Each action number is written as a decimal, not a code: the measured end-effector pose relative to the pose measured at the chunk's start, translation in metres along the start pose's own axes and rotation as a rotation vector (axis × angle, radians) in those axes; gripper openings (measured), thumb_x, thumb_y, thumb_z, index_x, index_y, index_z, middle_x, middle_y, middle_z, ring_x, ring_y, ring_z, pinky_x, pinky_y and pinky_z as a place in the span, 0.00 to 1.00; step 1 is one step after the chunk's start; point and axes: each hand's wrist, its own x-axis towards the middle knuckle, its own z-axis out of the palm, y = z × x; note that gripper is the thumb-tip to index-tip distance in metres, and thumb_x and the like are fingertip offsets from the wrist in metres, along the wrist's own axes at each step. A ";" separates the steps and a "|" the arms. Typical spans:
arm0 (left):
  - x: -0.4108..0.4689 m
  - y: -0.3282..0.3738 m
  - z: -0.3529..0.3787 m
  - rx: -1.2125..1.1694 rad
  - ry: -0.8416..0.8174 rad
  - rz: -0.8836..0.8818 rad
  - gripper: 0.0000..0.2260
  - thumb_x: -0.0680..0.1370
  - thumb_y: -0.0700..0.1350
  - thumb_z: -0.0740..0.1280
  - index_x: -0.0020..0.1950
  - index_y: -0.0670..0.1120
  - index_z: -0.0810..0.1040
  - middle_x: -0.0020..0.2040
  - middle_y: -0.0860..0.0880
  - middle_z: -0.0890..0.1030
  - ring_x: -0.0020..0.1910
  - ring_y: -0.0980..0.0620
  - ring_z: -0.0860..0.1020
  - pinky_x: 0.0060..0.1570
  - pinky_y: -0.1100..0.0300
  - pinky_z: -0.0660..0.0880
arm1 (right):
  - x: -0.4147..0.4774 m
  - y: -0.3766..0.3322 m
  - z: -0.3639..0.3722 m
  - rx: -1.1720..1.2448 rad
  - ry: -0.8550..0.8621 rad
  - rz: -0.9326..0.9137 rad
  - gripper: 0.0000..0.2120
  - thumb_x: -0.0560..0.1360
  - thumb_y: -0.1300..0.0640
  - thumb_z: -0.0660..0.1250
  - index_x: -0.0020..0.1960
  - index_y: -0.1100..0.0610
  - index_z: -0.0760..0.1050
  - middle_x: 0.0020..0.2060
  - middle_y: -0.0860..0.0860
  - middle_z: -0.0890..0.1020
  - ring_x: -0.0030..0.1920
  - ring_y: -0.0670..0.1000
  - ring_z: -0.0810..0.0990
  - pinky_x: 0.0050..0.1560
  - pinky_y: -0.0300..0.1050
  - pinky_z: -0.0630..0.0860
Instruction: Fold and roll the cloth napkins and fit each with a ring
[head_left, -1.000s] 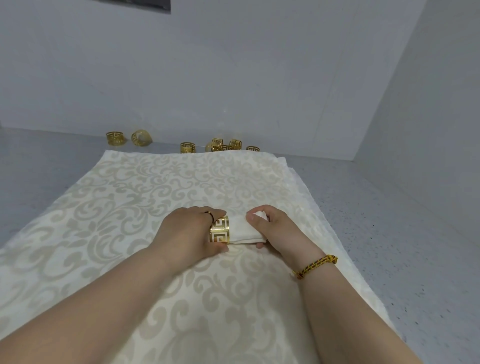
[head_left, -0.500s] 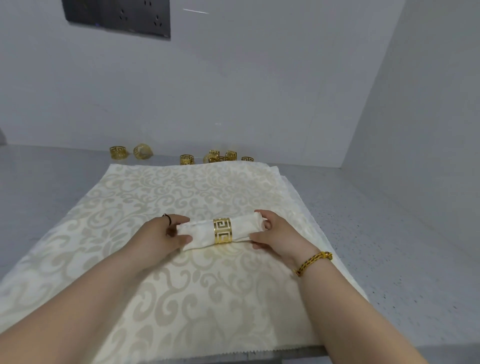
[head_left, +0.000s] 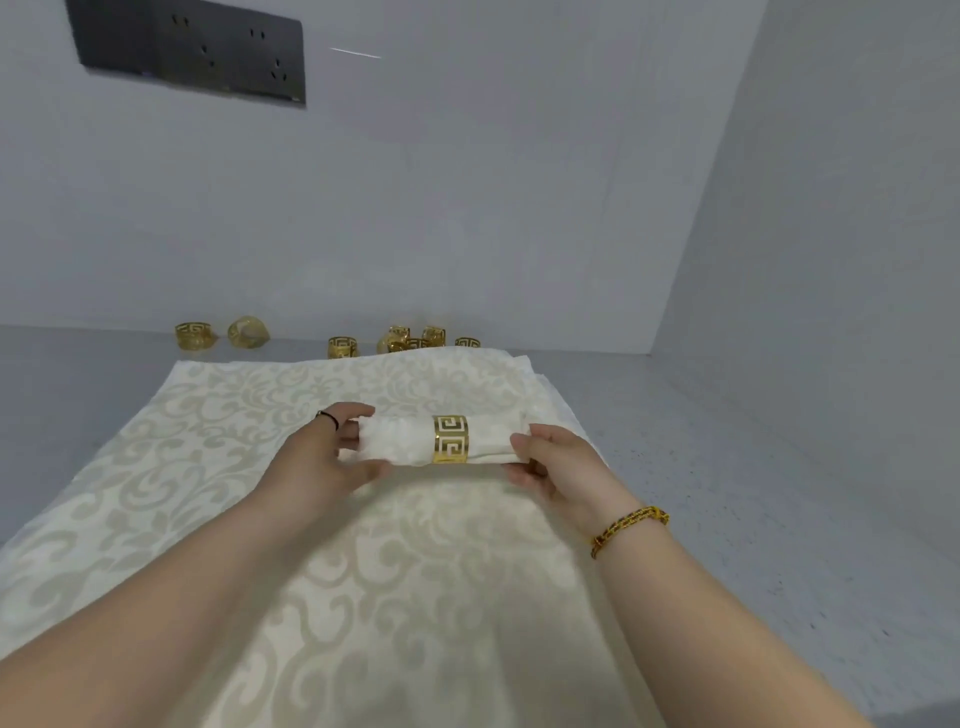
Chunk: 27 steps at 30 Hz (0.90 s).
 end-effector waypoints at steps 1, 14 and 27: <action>0.018 0.003 0.006 -0.029 0.007 0.013 0.23 0.69 0.38 0.72 0.60 0.50 0.69 0.49 0.51 0.72 0.49 0.53 0.72 0.48 0.62 0.65 | 0.015 -0.006 -0.005 0.031 0.020 -0.009 0.04 0.75 0.66 0.62 0.49 0.59 0.69 0.38 0.52 0.76 0.35 0.49 0.76 0.36 0.36 0.77; 0.210 0.077 0.136 -0.086 -0.104 -0.053 0.22 0.68 0.37 0.73 0.61 0.44 0.72 0.45 0.50 0.73 0.46 0.52 0.72 0.46 0.64 0.65 | 0.170 -0.085 -0.118 0.189 0.279 0.067 0.14 0.77 0.68 0.57 0.62 0.67 0.68 0.37 0.54 0.74 0.34 0.48 0.73 0.35 0.37 0.75; 0.307 0.138 0.267 -0.012 -0.164 -0.133 0.23 0.69 0.39 0.73 0.62 0.43 0.71 0.51 0.46 0.77 0.47 0.50 0.75 0.48 0.62 0.69 | 0.268 -0.112 -0.233 0.197 0.451 0.121 0.17 0.76 0.71 0.54 0.65 0.71 0.65 0.60 0.67 0.72 0.52 0.60 0.77 0.35 0.36 0.74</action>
